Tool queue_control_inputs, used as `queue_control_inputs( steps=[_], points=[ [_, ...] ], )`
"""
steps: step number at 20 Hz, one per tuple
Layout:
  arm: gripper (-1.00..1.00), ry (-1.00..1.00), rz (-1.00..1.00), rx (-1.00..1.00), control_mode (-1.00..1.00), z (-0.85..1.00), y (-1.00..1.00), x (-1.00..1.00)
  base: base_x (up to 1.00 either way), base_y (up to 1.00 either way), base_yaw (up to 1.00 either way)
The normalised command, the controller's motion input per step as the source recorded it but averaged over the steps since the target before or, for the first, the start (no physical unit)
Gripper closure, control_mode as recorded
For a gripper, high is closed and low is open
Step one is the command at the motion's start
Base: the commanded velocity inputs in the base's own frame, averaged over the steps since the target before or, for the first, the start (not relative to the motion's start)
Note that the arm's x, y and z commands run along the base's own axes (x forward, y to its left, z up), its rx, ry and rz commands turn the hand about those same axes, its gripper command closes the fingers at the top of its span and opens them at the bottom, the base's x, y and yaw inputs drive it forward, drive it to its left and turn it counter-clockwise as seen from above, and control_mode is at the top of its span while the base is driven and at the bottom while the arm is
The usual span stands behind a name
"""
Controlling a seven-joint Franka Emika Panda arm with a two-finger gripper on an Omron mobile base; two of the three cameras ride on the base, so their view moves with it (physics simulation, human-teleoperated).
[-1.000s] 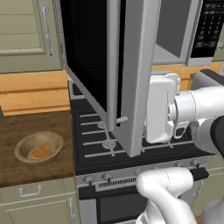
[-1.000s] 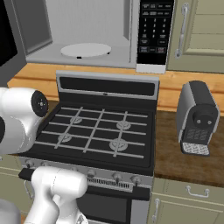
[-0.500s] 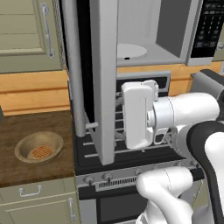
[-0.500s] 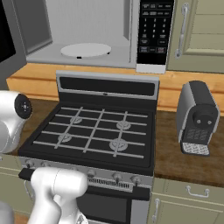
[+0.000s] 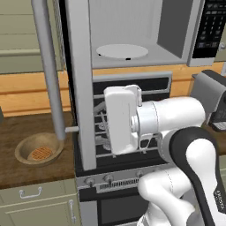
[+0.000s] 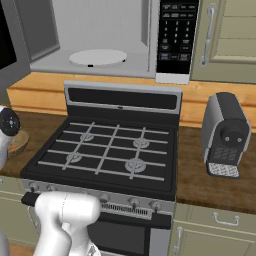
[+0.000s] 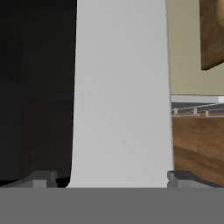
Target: Open the microwave, place the bowl with waffle inside the microwave, then close the microwave door and turn it on.
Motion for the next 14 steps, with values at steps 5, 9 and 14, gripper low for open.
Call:
queue_control_inputs(
  steps=[5,9,14],
  points=[
    [-1.0,0.0,0.0,0.0,-1.0,-0.03,0.24,0.0,0.0,0.0,0.0],
    [-1.0,0.0,-0.02,0.0,-1.0,-0.11,-0.64,0.0,0.0,0.0,0.0],
    [-1.0,0.02,-0.05,-0.03,-1.0,-0.14,-0.98,0.2,0.0,0.0,0.0]
  ],
)
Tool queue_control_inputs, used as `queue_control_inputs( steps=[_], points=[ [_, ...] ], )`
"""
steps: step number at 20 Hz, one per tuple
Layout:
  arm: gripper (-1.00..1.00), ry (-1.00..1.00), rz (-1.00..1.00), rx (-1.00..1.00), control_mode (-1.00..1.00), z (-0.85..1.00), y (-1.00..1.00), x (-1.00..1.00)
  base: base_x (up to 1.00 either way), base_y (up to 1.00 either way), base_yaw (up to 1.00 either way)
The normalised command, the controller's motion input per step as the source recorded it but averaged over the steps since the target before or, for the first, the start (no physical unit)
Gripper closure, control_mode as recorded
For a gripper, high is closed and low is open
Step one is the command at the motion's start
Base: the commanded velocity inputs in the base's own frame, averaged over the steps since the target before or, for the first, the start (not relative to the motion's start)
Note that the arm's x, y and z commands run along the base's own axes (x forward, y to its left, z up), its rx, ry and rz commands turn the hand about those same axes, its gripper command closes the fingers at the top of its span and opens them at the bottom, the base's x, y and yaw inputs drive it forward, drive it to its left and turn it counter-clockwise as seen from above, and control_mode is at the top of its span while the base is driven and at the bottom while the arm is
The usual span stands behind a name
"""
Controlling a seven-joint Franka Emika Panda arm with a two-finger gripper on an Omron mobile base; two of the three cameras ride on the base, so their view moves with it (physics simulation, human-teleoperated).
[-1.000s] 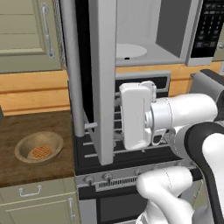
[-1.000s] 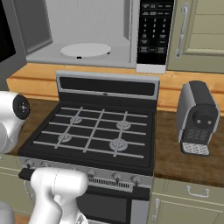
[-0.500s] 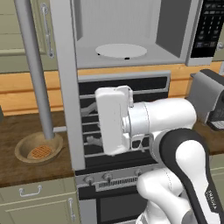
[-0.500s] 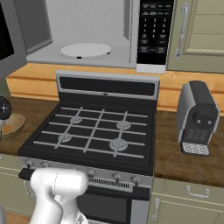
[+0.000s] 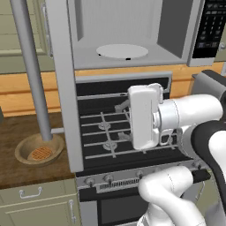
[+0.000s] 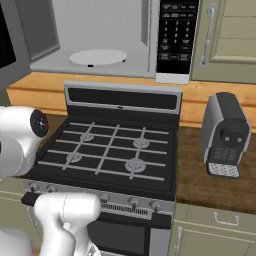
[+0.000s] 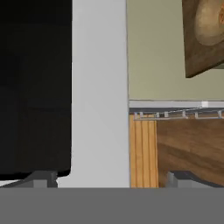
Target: Open the microwave, place the bowl with waffle inside the microwave, then close the microwave door and turn it on.
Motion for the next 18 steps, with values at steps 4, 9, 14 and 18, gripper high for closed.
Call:
queue_control_inputs(
  steps=[4,9,14,18],
  points=[
    [-1.0,0.1,-0.17,-0.3,-1.0,-0.66,-0.43,0.76,0.0,0.0,0.0],
    [-1.0,0.02,-0.09,-0.32,-1.0,-1.0,-0.2,1.0,0.0,0.0,0.0],
    [-1.0,0.18,0.08,-0.21,-1.0,-0.67,0.18,0.87,0.0,0.0,0.0],
    [-1.0,0.1,0.12,-0.19,-1.0,-0.75,0.31,0.87,0.0,0.0,0.0]
  ],
)
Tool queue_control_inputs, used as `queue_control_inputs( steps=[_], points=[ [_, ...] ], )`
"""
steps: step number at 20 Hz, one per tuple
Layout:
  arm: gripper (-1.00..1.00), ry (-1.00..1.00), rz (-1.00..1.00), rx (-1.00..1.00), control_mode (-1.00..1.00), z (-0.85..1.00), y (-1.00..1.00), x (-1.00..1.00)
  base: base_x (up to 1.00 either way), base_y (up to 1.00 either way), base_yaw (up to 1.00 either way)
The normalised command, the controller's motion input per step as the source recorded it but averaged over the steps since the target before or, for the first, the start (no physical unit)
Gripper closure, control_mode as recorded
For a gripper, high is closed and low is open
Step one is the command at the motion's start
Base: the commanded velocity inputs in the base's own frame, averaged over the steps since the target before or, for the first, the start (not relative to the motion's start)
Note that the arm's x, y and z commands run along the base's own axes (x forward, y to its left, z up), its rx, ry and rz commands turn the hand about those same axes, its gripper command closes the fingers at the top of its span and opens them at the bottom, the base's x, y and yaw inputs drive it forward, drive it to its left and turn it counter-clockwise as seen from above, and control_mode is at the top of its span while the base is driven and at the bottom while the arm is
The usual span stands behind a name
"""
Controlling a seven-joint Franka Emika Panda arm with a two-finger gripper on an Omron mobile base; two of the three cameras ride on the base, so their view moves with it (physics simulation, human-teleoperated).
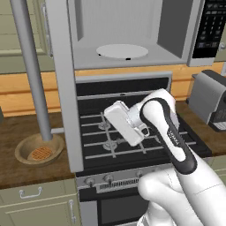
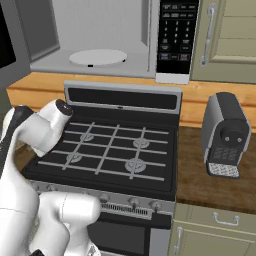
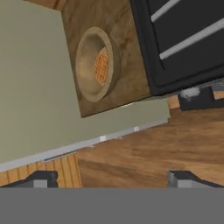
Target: Open the microwave, place the bowl with waffle inside the microwave, then close the microwave door and turn it on.
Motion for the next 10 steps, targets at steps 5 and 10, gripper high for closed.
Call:
queue_control_inputs(
  steps=[5,10],
  points=[
    [-1.0,0.05,0.02,-0.2,-1.0,-0.5,0.55,0.66,0.0,0.0,0.0],
    [-1.0,0.0,0.01,-0.06,-1.0,-0.12,0.62,0.4,0.0,0.0,0.0]
  ],
)
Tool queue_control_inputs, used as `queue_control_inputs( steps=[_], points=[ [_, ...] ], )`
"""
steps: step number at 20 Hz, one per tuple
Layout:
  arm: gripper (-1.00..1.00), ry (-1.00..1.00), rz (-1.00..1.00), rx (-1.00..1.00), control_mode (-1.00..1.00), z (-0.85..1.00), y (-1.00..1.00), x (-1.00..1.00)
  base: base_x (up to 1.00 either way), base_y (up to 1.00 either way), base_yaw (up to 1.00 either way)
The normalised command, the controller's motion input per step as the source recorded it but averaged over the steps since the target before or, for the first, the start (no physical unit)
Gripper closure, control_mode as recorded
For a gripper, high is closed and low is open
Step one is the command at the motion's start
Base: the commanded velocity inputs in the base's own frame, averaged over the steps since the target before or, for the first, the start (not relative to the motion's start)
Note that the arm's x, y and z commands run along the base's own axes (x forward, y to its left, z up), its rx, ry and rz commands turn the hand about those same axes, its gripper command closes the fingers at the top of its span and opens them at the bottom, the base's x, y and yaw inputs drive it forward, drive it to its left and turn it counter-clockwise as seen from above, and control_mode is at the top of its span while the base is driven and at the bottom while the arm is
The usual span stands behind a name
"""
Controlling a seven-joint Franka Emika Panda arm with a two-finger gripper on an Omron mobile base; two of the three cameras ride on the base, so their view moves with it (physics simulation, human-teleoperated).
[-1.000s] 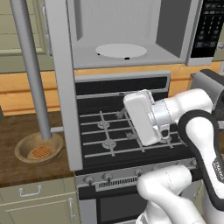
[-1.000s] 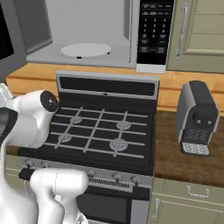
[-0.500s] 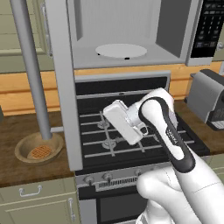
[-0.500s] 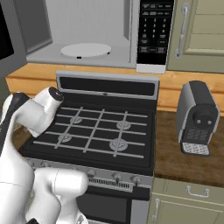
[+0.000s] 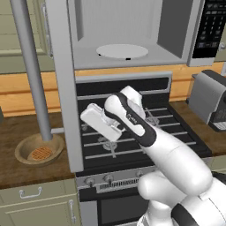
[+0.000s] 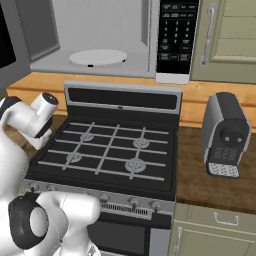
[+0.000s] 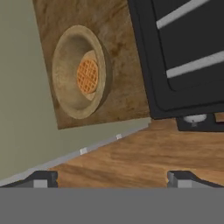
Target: Open the microwave, place the bowl with waffle inside the microwave, then close the microwave door and turn it on.
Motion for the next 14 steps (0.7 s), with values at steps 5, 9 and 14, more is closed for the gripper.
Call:
queue_control_inputs(
  steps=[5,9,14],
  points=[
    [-1.0,-0.06,0.0,-0.01,-1.0,-0.41,0.33,0.33,0.0,0.0,0.0],
    [-1.0,-0.09,-0.01,0.0,-1.0,-0.6,0.28,0.35,0.0,0.0,0.0],
    [-1.0,-0.03,0.0,0.0,-1.0,-0.28,0.46,0.29,0.0,0.0,0.0]
  ],
)
